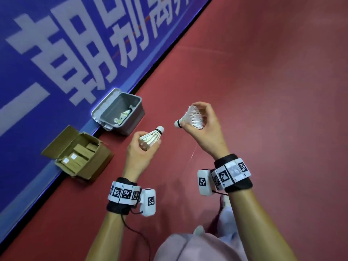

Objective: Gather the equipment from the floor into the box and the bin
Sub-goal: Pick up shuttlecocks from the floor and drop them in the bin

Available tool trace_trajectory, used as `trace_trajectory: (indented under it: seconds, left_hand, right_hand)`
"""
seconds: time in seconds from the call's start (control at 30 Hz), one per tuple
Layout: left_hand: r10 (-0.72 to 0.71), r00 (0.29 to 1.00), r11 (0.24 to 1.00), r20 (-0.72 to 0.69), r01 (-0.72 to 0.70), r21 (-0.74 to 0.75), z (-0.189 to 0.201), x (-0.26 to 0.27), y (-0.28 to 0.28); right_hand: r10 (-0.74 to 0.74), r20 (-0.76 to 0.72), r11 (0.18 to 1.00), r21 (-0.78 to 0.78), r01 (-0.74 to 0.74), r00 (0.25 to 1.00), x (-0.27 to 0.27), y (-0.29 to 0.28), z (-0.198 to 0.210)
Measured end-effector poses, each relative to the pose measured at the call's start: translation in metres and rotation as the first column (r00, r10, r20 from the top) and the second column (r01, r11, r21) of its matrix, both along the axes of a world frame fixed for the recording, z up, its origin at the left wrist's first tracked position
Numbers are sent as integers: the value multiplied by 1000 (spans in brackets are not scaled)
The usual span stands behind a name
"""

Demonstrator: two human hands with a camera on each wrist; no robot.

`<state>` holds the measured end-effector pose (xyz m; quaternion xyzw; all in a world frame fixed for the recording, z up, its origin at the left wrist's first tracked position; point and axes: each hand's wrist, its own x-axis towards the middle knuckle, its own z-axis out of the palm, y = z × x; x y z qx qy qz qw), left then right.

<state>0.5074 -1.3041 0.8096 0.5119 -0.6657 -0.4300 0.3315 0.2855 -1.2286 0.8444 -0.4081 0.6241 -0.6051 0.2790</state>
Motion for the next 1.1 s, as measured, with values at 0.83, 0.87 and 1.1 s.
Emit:
trace_trajectory:
  seconds: [0.83, 0.87, 1.1]
  left_hand:
    - [501, 865, 865, 2, -501, -16, -4, -85, -298]
    - [520, 854, 854, 2, -520, -12, -8, -77, -312]
    - [610, 792, 792, -22, -610, -7, -25, 0, -436]
  right_hand:
    - [396, -70, 915, 120, -386, 916, -121, -421, -13]
    - [414, -74, 907, 119, -404, 907, -113, -441, -16]
    - [465, -57, 883, 108, -457, 884, -35, -592, -39]
